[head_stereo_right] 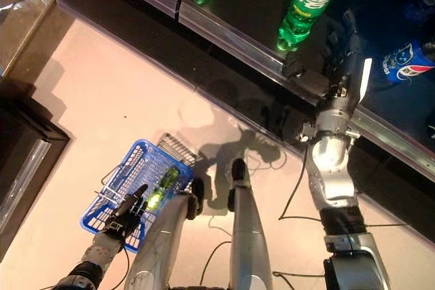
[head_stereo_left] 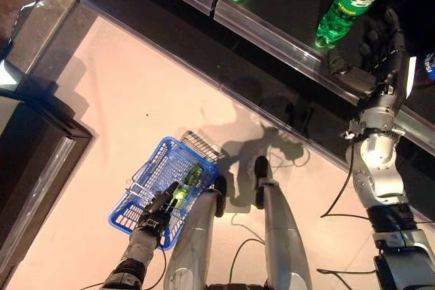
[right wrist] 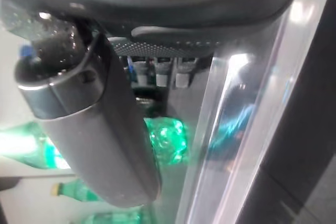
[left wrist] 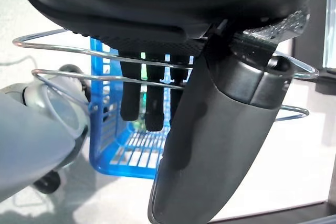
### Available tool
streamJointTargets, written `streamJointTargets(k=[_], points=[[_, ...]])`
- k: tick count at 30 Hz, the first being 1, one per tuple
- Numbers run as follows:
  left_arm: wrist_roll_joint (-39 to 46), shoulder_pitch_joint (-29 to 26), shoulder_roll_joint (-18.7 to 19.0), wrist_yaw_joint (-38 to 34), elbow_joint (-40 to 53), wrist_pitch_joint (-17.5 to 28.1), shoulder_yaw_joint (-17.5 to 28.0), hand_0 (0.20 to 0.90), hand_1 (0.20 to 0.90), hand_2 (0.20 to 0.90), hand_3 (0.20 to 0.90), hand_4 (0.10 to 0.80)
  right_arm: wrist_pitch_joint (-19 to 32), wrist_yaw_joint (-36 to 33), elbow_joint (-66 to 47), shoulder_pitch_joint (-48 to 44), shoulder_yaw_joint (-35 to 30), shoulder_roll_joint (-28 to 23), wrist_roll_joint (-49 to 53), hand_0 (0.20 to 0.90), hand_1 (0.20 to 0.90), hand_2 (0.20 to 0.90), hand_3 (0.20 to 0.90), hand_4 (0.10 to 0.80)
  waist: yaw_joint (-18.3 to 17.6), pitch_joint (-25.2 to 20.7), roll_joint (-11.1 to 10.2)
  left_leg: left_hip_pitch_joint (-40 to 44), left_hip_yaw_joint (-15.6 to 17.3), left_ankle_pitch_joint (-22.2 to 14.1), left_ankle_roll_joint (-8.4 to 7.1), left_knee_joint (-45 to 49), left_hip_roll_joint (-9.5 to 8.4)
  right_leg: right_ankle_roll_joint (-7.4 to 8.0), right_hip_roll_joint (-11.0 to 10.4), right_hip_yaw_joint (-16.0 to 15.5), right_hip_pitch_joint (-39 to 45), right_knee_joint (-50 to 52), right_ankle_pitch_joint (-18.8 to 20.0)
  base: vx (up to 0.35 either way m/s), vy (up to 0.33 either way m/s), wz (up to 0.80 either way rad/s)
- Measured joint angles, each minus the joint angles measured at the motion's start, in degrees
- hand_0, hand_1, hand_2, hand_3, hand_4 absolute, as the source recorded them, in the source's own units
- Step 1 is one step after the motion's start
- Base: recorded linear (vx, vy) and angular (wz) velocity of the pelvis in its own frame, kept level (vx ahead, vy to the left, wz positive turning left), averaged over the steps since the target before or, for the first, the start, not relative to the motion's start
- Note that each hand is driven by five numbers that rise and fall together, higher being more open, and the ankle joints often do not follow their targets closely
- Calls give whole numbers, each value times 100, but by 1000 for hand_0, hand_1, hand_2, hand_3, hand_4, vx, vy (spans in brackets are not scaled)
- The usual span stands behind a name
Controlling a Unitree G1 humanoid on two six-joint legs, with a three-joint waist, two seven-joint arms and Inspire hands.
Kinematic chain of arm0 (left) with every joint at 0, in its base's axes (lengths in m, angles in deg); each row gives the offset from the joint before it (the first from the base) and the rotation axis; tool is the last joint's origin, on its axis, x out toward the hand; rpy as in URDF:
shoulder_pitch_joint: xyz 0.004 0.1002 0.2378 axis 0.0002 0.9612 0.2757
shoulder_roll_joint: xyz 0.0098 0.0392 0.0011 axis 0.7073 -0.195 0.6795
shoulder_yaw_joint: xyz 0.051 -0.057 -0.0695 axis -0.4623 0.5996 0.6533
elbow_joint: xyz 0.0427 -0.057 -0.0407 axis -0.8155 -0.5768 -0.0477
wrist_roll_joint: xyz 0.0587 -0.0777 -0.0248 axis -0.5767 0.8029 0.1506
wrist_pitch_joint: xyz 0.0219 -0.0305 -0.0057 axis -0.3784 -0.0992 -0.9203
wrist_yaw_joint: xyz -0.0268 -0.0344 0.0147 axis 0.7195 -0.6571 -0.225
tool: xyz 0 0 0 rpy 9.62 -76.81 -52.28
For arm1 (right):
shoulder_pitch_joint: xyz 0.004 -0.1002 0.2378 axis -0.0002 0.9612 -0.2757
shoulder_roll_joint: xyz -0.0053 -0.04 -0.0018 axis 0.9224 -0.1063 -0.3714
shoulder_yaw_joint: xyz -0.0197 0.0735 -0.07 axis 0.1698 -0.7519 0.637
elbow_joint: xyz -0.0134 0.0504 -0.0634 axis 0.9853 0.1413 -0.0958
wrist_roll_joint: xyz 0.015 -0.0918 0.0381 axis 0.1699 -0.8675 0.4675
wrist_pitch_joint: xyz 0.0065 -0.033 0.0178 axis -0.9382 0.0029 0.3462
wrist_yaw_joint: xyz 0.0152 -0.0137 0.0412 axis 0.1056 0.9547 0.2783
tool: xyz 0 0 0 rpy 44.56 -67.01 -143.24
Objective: Pick up the drink and place into the basket.
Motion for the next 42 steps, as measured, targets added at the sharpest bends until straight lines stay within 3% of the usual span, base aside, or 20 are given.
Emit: streamJointTargets(k=[19, 30, 42], points=[[2, -65, 142, 5, 9, -126, 1, 300, 300, 300, 200, 100, -181, 294, 1328, -1069, -23, -692, 737, 900, 900, 900, 900, 800, 57, 1, 1, -288, -153, 7, -11, 171, -18, -1, 2, -89, -171, 44, 0, 7, -3, 3], [12, -95, 146, 19, -2, -173, -24, 300, 300, 300, 200, 100, -302, 417, 1582, -1324, 135, -928, 819, 900, 900, 900, 900, 800, 158, 1, 1, -302, -174, 27, -43, 168, -28, 0, 2, -95, -175, 46, 2, 0, 0, 0], [29, -117, 188, 110, -8, -192, -31, 300, 300, 300, 200, 100, -540, 989, 1716, -1785, 449, -1142, 820, 900, 900, 900, 900, 800, 213, 1, 2, -355, -324, 67, -107, 148, -40, -27, -9, -221, -179, 29, -11, 1, -5, 5]])
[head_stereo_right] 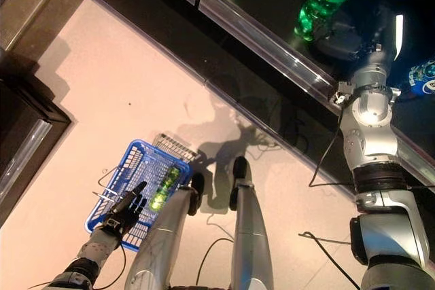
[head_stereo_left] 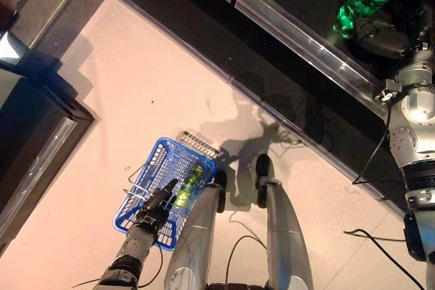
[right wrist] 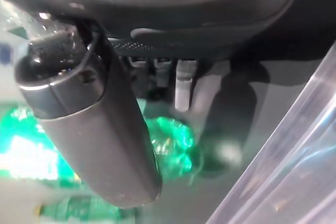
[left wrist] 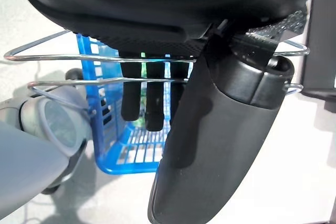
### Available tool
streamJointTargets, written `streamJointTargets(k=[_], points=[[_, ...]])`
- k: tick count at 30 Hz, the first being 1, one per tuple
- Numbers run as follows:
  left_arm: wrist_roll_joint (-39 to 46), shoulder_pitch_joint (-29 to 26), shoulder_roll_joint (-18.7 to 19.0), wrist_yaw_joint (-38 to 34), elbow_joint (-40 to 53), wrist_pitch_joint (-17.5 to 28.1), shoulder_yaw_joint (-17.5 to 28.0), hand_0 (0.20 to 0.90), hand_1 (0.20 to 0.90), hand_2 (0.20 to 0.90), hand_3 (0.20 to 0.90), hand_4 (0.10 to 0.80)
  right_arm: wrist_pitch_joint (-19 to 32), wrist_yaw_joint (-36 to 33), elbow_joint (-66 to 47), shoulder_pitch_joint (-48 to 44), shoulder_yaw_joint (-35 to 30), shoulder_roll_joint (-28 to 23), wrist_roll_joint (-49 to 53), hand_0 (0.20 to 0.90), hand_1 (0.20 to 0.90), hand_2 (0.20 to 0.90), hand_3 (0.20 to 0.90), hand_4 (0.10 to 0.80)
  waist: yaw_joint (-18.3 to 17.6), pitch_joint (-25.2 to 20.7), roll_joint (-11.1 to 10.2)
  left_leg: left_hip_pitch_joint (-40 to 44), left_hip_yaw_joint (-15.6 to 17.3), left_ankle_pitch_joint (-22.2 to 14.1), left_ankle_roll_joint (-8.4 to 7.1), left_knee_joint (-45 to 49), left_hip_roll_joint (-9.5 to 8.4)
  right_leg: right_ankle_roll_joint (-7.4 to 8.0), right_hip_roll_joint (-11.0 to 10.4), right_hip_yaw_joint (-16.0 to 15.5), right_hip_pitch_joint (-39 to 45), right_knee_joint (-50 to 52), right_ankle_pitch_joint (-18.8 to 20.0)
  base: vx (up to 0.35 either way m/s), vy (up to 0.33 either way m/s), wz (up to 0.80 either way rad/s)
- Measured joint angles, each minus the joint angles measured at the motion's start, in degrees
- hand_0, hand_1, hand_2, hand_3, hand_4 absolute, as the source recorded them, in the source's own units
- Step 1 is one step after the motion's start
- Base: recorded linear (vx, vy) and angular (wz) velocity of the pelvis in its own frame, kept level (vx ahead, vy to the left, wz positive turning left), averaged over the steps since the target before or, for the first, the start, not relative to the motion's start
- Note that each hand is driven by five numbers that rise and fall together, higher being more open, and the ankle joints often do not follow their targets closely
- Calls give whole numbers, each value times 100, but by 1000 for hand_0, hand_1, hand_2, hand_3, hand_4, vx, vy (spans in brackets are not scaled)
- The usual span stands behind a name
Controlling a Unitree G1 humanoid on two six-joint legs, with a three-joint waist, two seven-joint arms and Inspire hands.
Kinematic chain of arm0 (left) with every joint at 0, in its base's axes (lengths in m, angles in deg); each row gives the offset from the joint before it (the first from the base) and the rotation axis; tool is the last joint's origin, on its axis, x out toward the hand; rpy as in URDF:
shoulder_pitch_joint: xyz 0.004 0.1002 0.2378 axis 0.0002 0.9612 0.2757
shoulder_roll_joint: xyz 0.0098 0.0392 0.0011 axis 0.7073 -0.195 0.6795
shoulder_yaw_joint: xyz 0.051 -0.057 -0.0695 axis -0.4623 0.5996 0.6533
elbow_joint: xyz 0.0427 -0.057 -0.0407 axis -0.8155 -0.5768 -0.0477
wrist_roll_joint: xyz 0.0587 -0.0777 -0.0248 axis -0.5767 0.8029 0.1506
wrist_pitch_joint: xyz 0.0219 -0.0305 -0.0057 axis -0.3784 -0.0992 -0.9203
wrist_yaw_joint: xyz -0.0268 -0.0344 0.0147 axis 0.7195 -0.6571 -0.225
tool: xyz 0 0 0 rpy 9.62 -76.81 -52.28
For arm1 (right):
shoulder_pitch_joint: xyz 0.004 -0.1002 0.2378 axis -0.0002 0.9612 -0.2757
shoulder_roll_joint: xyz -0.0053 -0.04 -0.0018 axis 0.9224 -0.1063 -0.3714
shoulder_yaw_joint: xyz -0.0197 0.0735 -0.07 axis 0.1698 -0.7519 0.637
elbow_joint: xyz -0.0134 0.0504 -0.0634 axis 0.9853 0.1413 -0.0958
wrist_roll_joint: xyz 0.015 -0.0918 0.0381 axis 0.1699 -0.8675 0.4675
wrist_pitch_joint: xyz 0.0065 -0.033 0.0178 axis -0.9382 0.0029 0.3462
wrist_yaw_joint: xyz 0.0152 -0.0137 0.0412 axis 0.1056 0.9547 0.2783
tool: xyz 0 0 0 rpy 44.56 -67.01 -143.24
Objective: Pick up the drink and place into the basket.
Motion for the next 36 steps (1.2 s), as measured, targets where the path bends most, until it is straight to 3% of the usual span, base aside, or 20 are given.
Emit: streamJointTargets(k=[17, 36], points=[[83, 0, 18, 9, -17, -28, -14, 300, 300, 300, 200, 100, 8, 362, -1, -96, 89, 0, 26, 900, 900, 900, 900, 800, 23, 0, 0, 2, -32, 17, -22, -34, -5, -11, -6, -20, 4, -9, 3, 0, 0, 0], [100, -143, 80, 90, -71, -146, -221, 300, 300, 300, 200, 100, 29, 259, 564, -804, 255, 127, 930, 900, 900, 900, 900, 800, 334, 2, 4, -5, -168, 104, -88, -126, -73, -68, -91, -163, 4, -1, -21, 4, 5, 4]])
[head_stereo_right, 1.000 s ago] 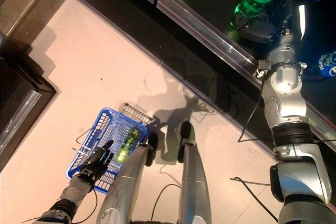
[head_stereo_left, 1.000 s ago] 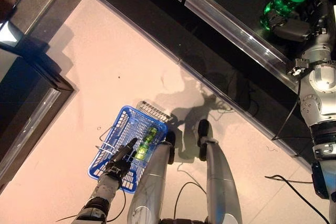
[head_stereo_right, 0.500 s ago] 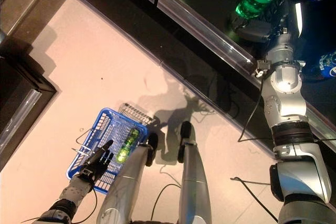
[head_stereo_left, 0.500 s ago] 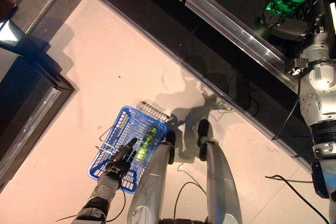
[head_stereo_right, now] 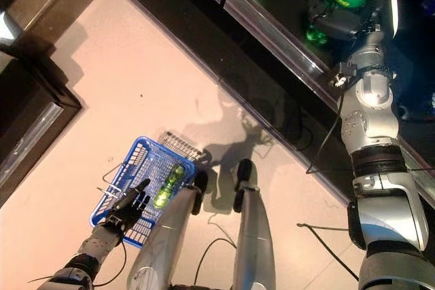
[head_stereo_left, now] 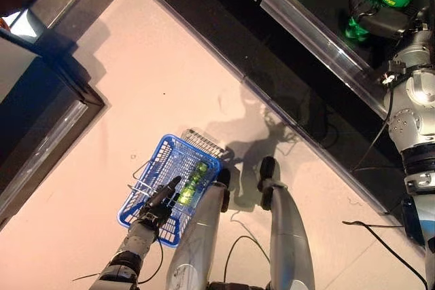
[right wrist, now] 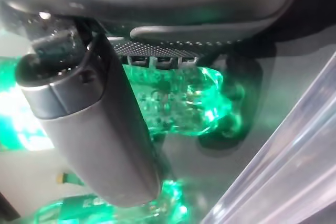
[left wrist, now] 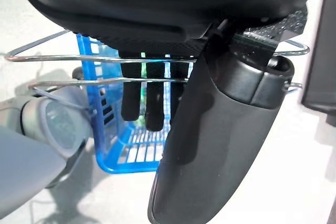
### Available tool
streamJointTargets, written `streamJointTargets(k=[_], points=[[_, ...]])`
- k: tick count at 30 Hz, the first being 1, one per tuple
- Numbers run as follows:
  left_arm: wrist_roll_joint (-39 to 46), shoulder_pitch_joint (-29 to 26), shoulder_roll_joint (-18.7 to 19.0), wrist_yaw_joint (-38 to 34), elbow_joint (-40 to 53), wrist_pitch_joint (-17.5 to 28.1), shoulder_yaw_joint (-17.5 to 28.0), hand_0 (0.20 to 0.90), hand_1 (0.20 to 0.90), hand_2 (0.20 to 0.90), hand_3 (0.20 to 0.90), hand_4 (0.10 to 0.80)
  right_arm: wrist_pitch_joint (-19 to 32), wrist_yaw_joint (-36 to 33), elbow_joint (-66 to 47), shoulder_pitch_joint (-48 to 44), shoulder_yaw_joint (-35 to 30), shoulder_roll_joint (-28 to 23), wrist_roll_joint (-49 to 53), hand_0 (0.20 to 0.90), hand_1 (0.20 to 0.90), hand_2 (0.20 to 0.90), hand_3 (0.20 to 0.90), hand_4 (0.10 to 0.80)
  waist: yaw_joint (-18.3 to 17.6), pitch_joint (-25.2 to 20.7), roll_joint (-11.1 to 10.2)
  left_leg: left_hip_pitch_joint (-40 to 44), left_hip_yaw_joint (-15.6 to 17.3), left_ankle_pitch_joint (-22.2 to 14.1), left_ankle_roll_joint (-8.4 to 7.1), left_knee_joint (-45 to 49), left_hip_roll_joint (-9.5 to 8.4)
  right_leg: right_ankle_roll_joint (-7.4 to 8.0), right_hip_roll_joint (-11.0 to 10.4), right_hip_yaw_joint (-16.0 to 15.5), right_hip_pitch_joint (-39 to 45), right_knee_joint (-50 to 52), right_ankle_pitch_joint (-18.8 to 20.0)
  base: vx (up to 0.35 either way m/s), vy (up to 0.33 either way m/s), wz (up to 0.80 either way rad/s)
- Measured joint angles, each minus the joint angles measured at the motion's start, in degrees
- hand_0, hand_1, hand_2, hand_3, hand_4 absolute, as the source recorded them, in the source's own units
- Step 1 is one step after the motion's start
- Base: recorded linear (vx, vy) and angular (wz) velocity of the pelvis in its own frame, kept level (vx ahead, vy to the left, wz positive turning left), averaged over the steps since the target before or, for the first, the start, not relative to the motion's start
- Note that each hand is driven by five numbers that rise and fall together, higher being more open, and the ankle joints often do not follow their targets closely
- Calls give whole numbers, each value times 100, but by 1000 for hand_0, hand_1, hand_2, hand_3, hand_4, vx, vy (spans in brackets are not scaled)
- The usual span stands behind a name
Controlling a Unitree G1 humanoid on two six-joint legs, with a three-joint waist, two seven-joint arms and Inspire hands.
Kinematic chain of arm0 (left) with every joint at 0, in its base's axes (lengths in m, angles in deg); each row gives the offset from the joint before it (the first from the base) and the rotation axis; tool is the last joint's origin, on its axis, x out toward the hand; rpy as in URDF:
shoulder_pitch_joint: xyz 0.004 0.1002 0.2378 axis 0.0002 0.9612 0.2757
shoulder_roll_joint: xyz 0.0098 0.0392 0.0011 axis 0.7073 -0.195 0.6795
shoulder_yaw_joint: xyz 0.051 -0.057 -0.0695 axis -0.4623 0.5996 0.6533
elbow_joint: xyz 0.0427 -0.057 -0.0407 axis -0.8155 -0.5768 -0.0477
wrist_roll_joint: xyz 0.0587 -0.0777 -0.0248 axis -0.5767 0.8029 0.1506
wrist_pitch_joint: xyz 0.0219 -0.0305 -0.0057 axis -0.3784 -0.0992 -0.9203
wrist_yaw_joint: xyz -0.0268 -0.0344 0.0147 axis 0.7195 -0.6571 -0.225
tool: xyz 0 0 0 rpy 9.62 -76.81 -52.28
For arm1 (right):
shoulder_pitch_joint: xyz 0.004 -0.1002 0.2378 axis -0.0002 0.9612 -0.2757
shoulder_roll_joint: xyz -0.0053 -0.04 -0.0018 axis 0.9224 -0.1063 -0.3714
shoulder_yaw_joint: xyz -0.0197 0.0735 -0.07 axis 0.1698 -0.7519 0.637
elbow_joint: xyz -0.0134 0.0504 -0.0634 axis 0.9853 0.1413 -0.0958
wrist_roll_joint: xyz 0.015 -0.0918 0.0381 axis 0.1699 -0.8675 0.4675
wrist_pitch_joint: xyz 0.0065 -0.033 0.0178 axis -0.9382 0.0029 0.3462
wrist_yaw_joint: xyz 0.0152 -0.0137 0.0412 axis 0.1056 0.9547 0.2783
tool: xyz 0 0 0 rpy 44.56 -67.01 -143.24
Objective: Pick up the drink and place into the basket.
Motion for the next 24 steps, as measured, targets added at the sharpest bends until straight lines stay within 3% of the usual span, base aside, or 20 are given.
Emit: streamJointTargets(k=[1, 2, 3, 8, 18, 24], points=[[0, -2, 0, 3, 4, -1, 0, 300, 300, 300, 200, 100, 4, -5, 42, -56, 0, 47, 7, 815, 815, 815, 801, 701, 3, 0, 0, 1, -5, 4, -1, -6, -6, 2, -4, -1, 0, 0, 1, 12, 36, 3], [0, -4, 0, 19, 8, -2, -1, 300, 300, 300, 200, 100, 5, -26, 89, -131, 0, 105, 55, 535, 535, 535, 475, 375, 10, 0, 0, 4, -10, 13, 0, -17, -14, 4, -13, -4, -1, 0, 2, 11, 41, 4], [0, -4, 0, 21, 7, -3, -6, 300, 300, 300, 200, 100, 5, -75, 107, -174, 5, 140, 69, 300, 300, 300, 200, 100, 12, 0, 0, 7, -10, 19, 3, -26, -20, 5, -22, -4, 0, -1, 3, 8, 34, 5], [-1, -4, -1, 36, 6, -6, -27, 300, 300, 300, 200, 100, 109, -350, 167, -222, 42, 149, 24, 300, 300, 300, 200, 100, 95, 1, 1, 11, -10, 36, 15, -46, -41, 10, -46, -8, -1, 0, 3, 4, 10, 1], [-1, -3, -2, 42, 9, -22, -82, 300, 300, 300, 200, 100, 233, -1663, 118, -207, 108, 174, -1460, 300, 300, 300, 200, 100, 91, 35, 66, 8, -11, 46, 37, -54, -77, 37, -78, -2, -1, 3, 2, 1, 15, 1], [-1, -1, -1, 43, 12, -37, -62, 300, 300, 300, 200, 100, 240, -2242, -628, 205, 103, 173, -2389, 300, 300, 300, 200, 100, 47, 42, 79, 12, -9, 45, 39, -65, -76, 44, -72, 5, -1, -1, -1, 0, 0, 0]])
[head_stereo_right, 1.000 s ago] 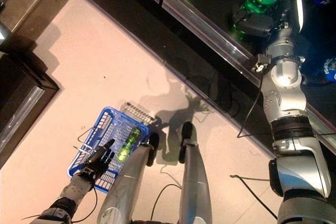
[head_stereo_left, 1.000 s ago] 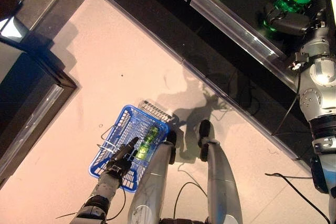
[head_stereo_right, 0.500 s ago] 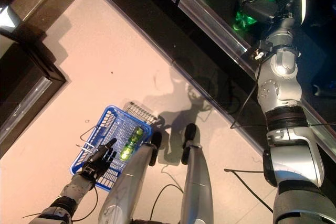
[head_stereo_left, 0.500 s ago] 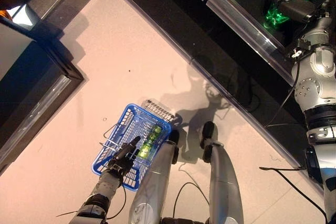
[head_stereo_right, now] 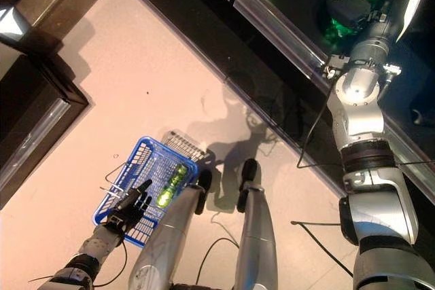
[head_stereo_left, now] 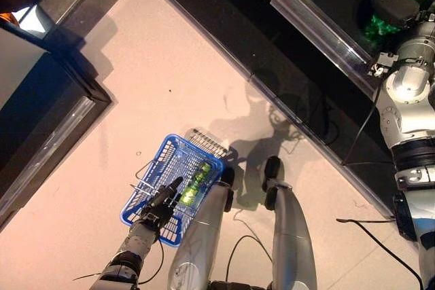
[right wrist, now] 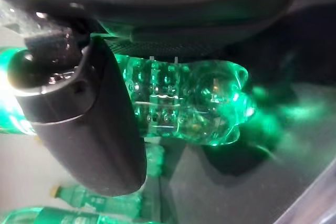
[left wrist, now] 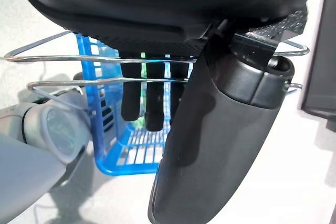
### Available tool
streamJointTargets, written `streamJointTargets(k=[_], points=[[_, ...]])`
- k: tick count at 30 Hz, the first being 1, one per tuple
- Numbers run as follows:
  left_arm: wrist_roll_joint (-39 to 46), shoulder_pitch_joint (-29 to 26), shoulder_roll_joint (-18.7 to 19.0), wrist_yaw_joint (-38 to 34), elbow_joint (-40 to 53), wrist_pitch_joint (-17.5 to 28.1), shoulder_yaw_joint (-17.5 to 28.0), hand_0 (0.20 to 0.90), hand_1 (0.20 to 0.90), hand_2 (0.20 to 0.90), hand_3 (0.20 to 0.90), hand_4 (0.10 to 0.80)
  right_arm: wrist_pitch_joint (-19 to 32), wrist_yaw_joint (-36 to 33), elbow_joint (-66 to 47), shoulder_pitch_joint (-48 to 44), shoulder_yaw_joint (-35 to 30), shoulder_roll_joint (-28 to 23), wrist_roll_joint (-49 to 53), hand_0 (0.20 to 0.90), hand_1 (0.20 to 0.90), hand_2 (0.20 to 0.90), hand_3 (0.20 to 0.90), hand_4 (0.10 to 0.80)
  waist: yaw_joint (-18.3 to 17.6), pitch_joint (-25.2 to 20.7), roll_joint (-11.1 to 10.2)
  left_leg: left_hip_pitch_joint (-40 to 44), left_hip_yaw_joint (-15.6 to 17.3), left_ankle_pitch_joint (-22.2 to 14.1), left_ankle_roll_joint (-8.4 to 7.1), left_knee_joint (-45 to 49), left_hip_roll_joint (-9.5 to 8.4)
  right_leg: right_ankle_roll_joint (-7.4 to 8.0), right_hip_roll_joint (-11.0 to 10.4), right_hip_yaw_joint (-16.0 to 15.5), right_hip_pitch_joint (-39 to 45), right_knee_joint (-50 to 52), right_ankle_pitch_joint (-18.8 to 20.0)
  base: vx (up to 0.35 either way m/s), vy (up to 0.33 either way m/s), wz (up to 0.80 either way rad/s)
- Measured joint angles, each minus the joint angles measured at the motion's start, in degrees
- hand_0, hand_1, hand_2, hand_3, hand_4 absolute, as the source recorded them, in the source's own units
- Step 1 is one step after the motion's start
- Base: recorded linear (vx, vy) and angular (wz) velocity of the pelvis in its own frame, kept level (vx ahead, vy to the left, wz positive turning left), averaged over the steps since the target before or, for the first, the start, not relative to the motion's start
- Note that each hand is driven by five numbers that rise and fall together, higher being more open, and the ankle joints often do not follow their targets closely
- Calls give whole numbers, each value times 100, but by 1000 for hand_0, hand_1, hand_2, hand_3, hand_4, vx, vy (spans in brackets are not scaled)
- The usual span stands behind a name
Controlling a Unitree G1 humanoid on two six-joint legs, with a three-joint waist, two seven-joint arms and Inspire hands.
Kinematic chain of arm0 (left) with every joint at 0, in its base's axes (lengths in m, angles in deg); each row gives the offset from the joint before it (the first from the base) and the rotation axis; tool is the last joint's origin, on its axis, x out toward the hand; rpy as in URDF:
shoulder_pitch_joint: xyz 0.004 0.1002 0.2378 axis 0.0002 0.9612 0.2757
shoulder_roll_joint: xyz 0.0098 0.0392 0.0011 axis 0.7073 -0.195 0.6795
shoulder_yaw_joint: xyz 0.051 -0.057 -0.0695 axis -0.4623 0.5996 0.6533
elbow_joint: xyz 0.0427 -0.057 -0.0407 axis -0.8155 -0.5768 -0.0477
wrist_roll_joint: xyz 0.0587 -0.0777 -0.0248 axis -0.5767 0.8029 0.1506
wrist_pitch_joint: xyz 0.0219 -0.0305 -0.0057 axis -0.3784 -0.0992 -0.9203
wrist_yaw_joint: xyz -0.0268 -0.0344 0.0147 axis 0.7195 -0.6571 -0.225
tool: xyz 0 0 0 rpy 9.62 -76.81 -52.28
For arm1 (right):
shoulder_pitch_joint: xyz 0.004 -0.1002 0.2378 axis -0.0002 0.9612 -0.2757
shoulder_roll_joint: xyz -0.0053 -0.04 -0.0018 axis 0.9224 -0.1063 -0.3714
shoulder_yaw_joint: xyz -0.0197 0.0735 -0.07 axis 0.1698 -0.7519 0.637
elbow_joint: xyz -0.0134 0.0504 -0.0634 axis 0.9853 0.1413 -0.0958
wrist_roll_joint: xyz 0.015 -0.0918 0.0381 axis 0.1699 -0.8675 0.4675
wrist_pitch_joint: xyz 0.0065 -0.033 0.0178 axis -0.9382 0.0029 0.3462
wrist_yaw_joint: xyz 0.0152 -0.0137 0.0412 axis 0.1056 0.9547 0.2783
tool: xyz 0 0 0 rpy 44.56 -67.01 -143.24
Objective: Pick up the drink and place into the basket.
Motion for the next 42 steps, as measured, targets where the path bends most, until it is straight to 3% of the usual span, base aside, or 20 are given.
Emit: streamJointTargets(k=[7, 18, 25, 30, 36, 42], points=[[-1, 36, -6, -1, 14, -5, 82, 300, 300, 300, 200, 100, 196, -9, -1374, 997, -30, 3, -941, 300, 300, 300, 200, 100, -116, 1, -4, 44, 14, -8, 13, -12, 18, -17, 18, 12, 62, -43, 28, -7, -1, -1], [-15, 265, -7, -4, -6, -2, 309, 300, 300, 300, 200, 100, 342, 537, -1951, 1996, -300, 26, -775, 300, 300, 300, 200, 100, -388, 7, -73, 531, 80, 29, 74, -361, 71, 83, 100, 141, 576, -530, 155, -18, -6, -5], [-29, 483, -9, -28, -7, 50, 466, 300, 300, 300, 200, 100, 355, 1161, -2499, 3319, -740, 752, -231, 300, 300, 300, 200, 100, -623, -4, -183, 1249, 176, 52, 121, -858, 136, 107, 172, 226, 1251, -1051, 265, 15, -10, -12], [-197, 754, -93, -87, 30, 290, 583, 300, 300, 300, 200, 100, 486, 2093, -2717, 4764, -848, 1388, 426, 300, 300, 300, 200, 100, -757, -61, -307, 2071, 200, 186, 158, -1584, 144, 193, 175, 292, 2009, -1665, 335, 36, -20, -7], [-248, 979, -245, -314, 403, 516, 771, 300, 300, 300, 200, 100, 597, 2694, -2668, 5801, -354, 1804, 566, 300, 300, 300, 200, 100, -767, -236, -482, 3200, 207, 485, 157, -2681, 171, 155, 183, 290, 2950, -2448, 505, 88, 12, -6], [-363, 1161, -451, -513, 804, 583, 723, 300, 300, 300, 200, 100, 478, 3306, -2229, 6034, 360, 1999, 108, 300, 300, 300, 200, 100, -755, -995, -535, 4160, 107, 760, 94, -3758, 293, 115, 239, 149, 3801, -3216, 594, 50, 56, 5]])
